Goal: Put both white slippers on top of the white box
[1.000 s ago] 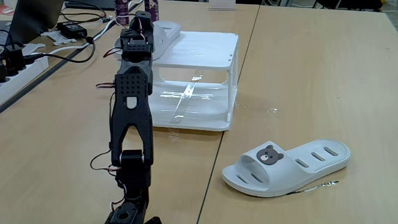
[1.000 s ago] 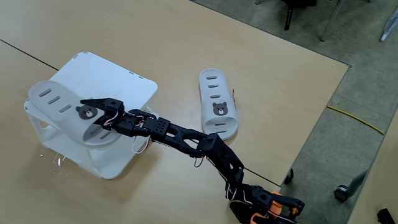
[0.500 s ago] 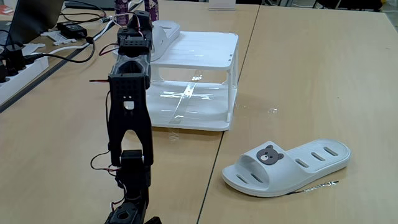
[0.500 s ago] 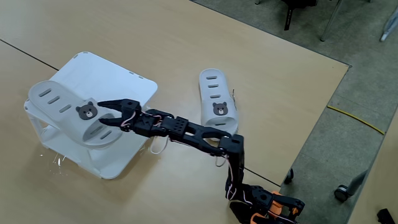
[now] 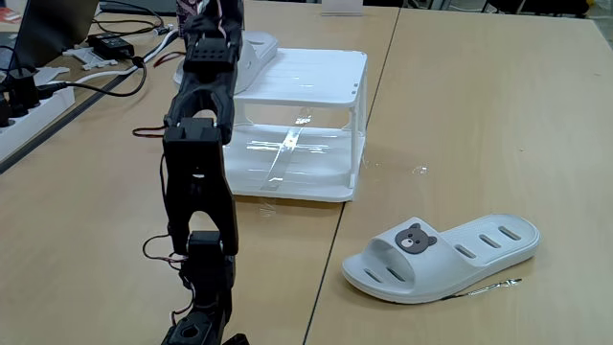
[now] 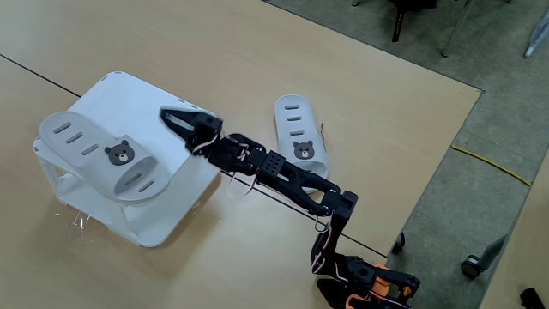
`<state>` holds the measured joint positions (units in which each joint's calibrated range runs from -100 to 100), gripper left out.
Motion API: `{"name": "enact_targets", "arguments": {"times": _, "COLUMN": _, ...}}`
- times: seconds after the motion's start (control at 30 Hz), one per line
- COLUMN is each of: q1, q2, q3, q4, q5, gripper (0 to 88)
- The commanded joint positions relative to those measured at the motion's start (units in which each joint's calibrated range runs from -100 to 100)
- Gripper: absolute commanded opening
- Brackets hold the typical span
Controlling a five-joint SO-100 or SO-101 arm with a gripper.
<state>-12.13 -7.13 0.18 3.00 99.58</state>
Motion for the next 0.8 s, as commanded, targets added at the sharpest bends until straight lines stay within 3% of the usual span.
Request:
{"name": "enact_targets", "arguments": {"times": 0.0, "q1": 2.60, "q2": -4.69, "q3": -4.74, "q4": -13.79, "q5": 0.42, "gripper": 0.7}}
{"name": "enact_targets", "arguments": {"times": 0.13, "q1": 2.18, "q2": -5.78, "q3": -4.83, "q4": -28.89, "q5": 0.42, "gripper": 0.7}}
{"name": "enact_targets", "arguments": {"times": 0.27, "q1": 2.35, "q2": -10.16, "q3": 0.86, "q4": -33.20, "q5": 0.42, "gripper": 0.7}}
{"name": "enact_targets", "arguments": {"times": 0.47, "q1": 2.18, "q2": -29.26, "q3": 37.30, "q4": -48.47, "q5": 0.42, "gripper": 0.7}}
{"name": "enact_targets", "arguments": {"times": 0.63, "q1": 2.10, "q2": -37.50, "q3": 69.60, "q4": -70.30, "q5": 0.42, "gripper": 0.7}}
{"name": "enact_targets", "arguments": {"times": 0.77, "q1": 2.51, "q2": -36.83, "q3": 81.60, "q4": -73.06, "q5": 0.42, "gripper": 0.7}}
